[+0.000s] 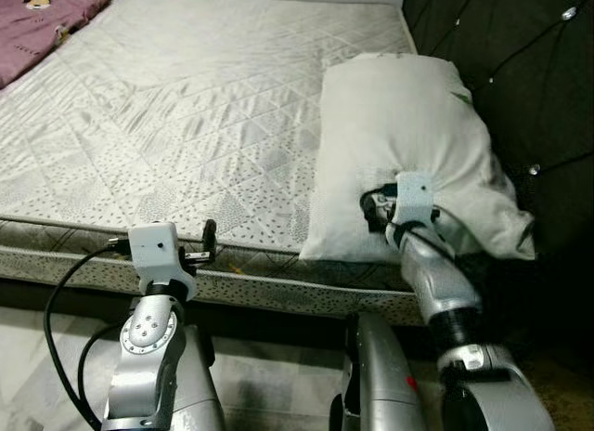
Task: Clean up the room
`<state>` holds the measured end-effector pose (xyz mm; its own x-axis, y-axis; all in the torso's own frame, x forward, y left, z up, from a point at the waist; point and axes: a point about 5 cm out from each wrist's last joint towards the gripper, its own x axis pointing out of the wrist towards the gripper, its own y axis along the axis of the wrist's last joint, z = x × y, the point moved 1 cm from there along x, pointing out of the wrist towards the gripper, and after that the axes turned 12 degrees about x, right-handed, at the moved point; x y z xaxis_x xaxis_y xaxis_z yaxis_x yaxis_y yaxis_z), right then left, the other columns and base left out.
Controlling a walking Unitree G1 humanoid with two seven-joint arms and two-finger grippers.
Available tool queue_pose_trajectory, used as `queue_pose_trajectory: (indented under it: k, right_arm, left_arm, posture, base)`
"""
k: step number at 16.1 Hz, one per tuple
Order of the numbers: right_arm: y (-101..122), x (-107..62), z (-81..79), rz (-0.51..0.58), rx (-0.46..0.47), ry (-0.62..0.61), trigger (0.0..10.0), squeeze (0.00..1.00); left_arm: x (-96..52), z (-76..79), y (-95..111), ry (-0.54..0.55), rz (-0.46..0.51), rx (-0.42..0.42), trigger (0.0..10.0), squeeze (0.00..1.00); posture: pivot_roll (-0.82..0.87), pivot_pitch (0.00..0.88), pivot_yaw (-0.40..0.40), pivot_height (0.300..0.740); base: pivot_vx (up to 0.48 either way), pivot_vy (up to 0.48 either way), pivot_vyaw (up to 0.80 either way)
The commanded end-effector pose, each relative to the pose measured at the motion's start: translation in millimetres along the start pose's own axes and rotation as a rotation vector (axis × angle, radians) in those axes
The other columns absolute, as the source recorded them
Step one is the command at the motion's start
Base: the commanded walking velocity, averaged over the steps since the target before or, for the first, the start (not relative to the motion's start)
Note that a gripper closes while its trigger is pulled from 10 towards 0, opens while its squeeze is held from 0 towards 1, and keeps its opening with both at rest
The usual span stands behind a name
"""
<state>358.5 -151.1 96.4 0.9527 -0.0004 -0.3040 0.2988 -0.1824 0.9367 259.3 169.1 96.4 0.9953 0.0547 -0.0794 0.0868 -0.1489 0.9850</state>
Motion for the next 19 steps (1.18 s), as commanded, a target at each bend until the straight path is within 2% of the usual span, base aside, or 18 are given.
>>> queue_pose_trajectory:
  k: [1, 2, 3, 4, 5, 7, 9, 11, 14, 17, 19]
  right_arm:
    - [-21, 1.3, -2.1, -0.108, 0.048, -0.001, 10.0, 1.0]
    - [-18, 3.1, -4.8, -0.097, 0.075, 0.007, 10.0, 1.0]
    - [3, 5.5, -9.6, 0.005, 0.119, 0.034, 10.0, 1.0]
    - [22, 5.3, -13.3, 0.104, 0.121, 0.067, 10.0, 0.38]
    - [45, 3.3, -18.4, 0.216, 0.115, 0.106, 10.0, 0.0]
    - [78, -7.1, -33.8, 0.371, 0.144, 0.207, 10.0, 0.0]
    - [84, -12.4, -43.0, 0.417, 0.174, 0.269, 10.0, 0.0]
    - [78, -15.4, -48.1, 0.416, 0.209, 0.291, 10.0, 0.0]
    - [71, -13.8, -55.7, 0.417, 0.208, 0.321, 10.0, 0.0]
    - [70, -13.8, -55.0, 0.418, 0.211, 0.325, 10.0, 0.0]
    - [69, -14.8, -52.9, 0.418, 0.202, 0.32, 10.0, 0.0]
  left_arm:
    - [0.2, -3.7, -4, 0.017, -0.021, 0.007, 10.0, 0.0]
    - [1.7, -3.9, -3, 0.018, -0.02, 0.008, 10.0, 0.0]
    - [4.2, -4.1, 0, 0.022, -0.004, 0.009, 10.0, 0.0]
    - [5.9, -4.1, 2, 0.026, 0.006, 0.006, 10.0, 0.0]
    - [8.9, -4.6, 4, 0.032, 0.017, 0.004, 10.0, 0.0]
    - [13.6, -6.2, 12, 0.05, 0.064, -0.009, 10.0, 0.0]
    - [19.3, -5.7, 20, 0.047, 0.111, -0.021, 10.0, 0.0]
    - [23.6, -7.0, 24, 0.059, 0.126, -0.022, 10.0, 0.0]
    - [31.1, -11.0, 24, 0.074, 0.136, -0.018, 10.0, 0.0]
    - [35.9, -10.0, 24, 0.084, 0.151, -0.024, 10.0, 0.0]
    - [40.8, -8.8, 26, 0.093, 0.147, -0.07, 10.0, 0.0]
  posture:
    - [0.04, 0.0, -0.043, 0.501]
    - [0.04, 0.0, -0.043, 0.501]
    - [0.04, 0.0, -0.043, 0.501]
    - [0.03, 0.0, -0.041, 0.501]
    - [0.03, 0.0, -0.036, 0.501]
    - [0.02, 0.0, -0.028, 0.501]
    - [0.01, 0.0, -0.025, 0.501]
    - [0.01, 0.0, -0.026, 0.516]
    - [0.01, 0.0, -0.026, 0.551]
    - [0.0, 0.0, -0.032, 0.575]
    - [-0.01, 0.0, -0.036, 0.605]
  base:
    - [0.0, 0.0, 0.0]
    - [0.0, 0.0, 0.0]
    - [0.0, 0.0, 0.0]
    - [0.0, 0.0, 0.0]
    - [0.0, 0.0, 0.0]
    - [0.0, 0.0, 0.0]
    - [0.0, 0.0, 0.0]
    - [0.0, 0.0, 0.0]
    - [0.0, 0.0, 0.0]
    - [0.0, 0.0, 0.0]
    - [0.0, 0.0, 0.0]
